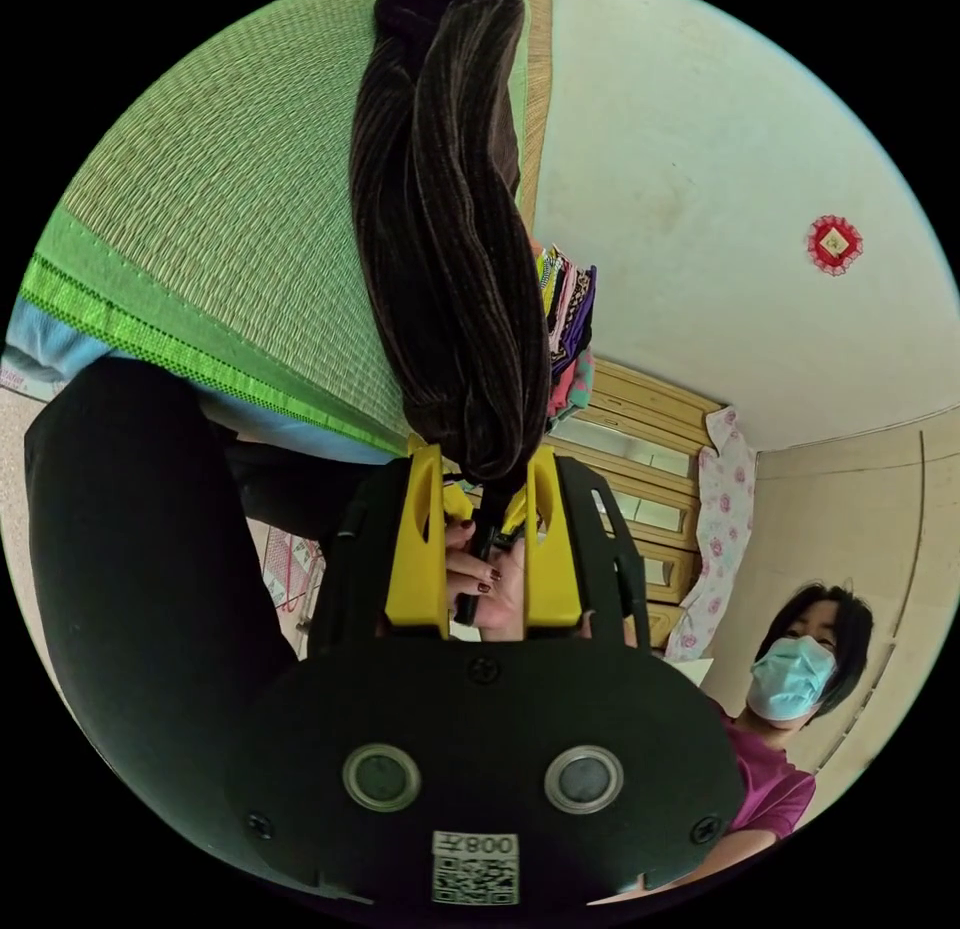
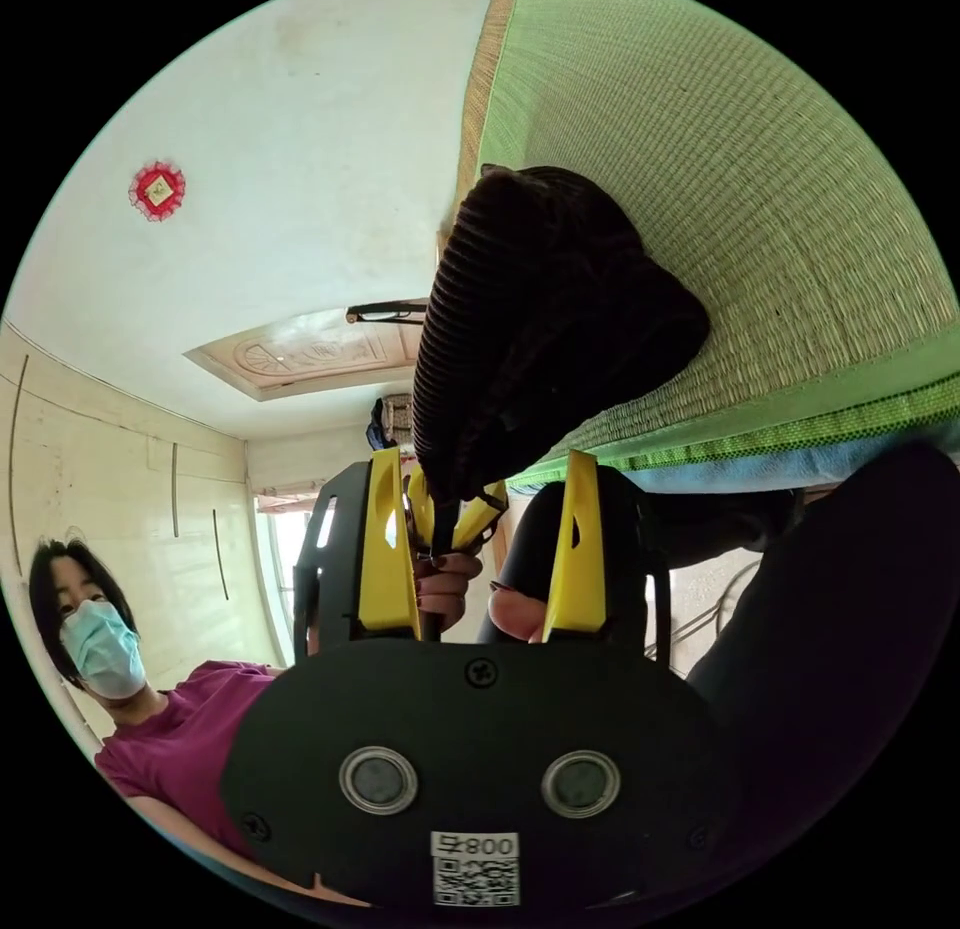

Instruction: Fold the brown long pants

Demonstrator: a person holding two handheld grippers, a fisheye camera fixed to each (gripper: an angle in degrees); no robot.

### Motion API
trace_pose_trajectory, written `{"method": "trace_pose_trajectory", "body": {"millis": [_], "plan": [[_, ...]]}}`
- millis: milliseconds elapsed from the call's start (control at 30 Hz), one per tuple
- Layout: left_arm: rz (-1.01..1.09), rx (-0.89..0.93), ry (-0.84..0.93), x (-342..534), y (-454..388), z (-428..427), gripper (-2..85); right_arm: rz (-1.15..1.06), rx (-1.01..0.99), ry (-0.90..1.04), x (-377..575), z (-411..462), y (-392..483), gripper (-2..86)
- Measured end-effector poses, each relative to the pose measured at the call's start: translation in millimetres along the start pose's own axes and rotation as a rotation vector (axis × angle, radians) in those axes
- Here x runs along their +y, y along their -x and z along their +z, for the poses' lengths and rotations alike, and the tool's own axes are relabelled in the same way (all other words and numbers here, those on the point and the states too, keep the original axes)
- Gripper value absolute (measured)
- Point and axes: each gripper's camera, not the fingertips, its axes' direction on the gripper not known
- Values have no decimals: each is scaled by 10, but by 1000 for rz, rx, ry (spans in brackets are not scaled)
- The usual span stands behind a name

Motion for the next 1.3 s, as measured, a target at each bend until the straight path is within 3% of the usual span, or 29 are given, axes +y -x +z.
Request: {"method": "trace_pose_trajectory", "body": {"millis": [600,1067,1300], "plan": [[53,-14,60,502,-158,181,101,78,43,-7,-292,-46,-139,144],[-33,125,-288,506,163,-705,178,107,48,46,-228,-398,122,132],[-57,159,-297,445,212,-746,183,108,69,71,-282,-455,295,131]]}}
